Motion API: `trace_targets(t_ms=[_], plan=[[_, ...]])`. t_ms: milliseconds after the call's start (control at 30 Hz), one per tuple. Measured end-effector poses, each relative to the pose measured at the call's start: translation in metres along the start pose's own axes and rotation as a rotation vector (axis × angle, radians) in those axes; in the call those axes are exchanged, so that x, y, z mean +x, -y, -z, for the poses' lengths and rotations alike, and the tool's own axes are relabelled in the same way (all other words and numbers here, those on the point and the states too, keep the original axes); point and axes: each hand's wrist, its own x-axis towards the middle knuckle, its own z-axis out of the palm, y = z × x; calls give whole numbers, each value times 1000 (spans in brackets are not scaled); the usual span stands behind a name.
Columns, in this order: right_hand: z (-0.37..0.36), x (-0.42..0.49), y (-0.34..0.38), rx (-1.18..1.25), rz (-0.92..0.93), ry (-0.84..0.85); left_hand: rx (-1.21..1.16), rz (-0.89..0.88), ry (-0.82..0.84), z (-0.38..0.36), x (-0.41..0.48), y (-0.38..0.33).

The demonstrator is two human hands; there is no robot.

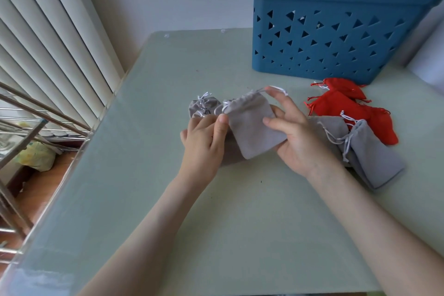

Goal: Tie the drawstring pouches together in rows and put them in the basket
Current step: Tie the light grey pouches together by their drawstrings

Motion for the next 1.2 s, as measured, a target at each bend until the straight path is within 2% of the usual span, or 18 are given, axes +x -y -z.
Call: trace_targets(t_ms=[133,300,467,667,867,967,1200], plan=[[1,1,-5,5,-41,78,1,67,28,3,-1,-7],[-1,2,-7,73,-62,55,-247,237,16,3,3,-6],[0,3,-9,38,-92,30,-541,307,23,1,7,2],[2,4,-8,60,-100,-2,-758,369,19,8,9,-1],[6,7,-10,14,-73,-126,-847,369,9,10,11,1],[6,7,-11,11,-37,-214,-801,391,-37,11,11,2],[17,11,-1,91,59,-436,-919,575,47,22,18,8]])
